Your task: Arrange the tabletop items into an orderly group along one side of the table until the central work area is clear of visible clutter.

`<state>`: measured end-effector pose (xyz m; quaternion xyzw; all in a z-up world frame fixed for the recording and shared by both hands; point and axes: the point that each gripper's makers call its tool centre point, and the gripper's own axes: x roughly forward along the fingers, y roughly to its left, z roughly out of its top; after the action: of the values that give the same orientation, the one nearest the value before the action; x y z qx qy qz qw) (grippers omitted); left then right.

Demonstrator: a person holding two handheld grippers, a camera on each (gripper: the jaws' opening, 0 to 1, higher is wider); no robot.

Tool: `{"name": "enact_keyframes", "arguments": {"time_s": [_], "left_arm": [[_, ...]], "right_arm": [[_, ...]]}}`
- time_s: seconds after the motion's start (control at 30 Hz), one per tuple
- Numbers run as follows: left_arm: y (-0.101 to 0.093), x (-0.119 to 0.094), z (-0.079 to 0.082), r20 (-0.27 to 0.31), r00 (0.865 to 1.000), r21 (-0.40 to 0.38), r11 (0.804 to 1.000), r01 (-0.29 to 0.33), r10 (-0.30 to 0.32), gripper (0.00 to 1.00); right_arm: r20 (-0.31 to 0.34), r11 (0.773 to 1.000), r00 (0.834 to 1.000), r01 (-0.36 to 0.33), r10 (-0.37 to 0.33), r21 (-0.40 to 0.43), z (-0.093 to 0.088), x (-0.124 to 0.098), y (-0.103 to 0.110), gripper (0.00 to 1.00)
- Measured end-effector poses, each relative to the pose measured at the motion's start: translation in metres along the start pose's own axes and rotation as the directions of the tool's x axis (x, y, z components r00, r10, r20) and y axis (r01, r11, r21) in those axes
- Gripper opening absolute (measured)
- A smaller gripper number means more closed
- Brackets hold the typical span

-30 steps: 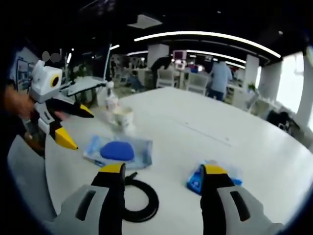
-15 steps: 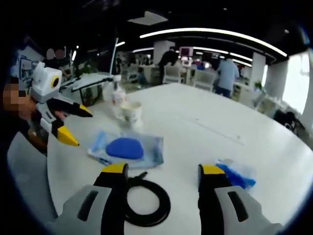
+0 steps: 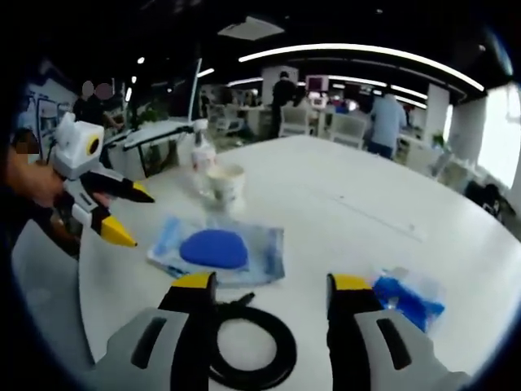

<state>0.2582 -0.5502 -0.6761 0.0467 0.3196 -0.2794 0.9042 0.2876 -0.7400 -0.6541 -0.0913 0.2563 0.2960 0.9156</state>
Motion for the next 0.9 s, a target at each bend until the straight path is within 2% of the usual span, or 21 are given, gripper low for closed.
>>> {"name": "enact_keyframes", "arguments": {"time_s": [0.53,0.9], "left_arm": [[0.009,0.016,-0.016,-0.032,0.999,-0.048,0.999,-0.010,0.009,0.61],[0.008,0.028,-0.036,-0.092,0.996,-0.062,0.998,0.013,-0.018,0.50]], "right_arm": [[-0.004,1.000,1.000,-0.024,0.024,-0.003,-0.006,0.021,0.001,0.40],[-0.012,0.999,0.999,-0.035,0.035,0.002,-0.009,0.033,0.004,0.35]]}}
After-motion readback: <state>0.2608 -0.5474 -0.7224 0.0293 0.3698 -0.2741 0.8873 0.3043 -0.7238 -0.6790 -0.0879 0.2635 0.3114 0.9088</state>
